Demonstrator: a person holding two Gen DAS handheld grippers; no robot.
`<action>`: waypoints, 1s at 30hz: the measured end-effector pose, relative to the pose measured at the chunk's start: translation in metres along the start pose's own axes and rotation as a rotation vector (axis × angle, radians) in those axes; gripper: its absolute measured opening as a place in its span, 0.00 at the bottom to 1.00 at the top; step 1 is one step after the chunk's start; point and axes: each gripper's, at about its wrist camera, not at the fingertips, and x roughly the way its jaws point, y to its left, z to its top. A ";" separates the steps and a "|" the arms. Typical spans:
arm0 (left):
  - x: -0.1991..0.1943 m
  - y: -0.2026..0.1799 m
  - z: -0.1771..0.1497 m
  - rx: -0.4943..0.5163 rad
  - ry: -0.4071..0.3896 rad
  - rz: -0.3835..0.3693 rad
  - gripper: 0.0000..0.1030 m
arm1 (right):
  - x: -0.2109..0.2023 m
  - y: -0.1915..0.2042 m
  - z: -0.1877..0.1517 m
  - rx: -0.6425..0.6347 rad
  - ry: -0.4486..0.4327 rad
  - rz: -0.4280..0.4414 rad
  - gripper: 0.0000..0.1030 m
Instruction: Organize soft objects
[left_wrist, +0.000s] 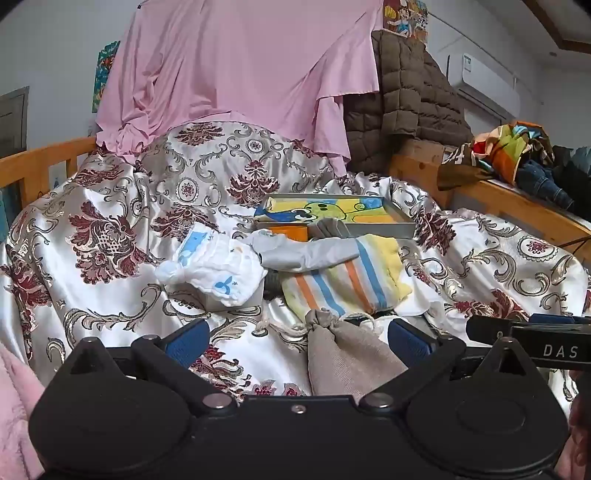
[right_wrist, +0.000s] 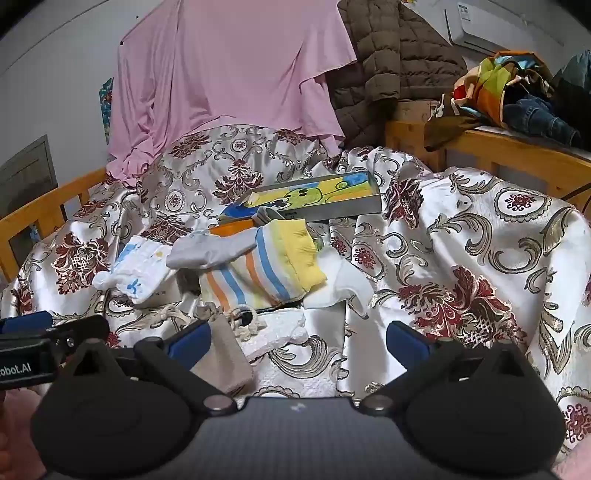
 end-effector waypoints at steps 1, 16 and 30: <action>0.000 0.000 0.000 0.002 0.000 0.001 0.99 | 0.000 0.000 0.000 -0.007 0.001 -0.004 1.00; 0.000 0.000 0.000 0.002 0.002 0.000 0.99 | 0.001 0.000 -0.001 0.000 0.003 -0.003 1.00; 0.000 0.000 0.000 0.002 0.004 0.001 0.99 | 0.002 0.000 -0.001 0.001 0.005 -0.001 1.00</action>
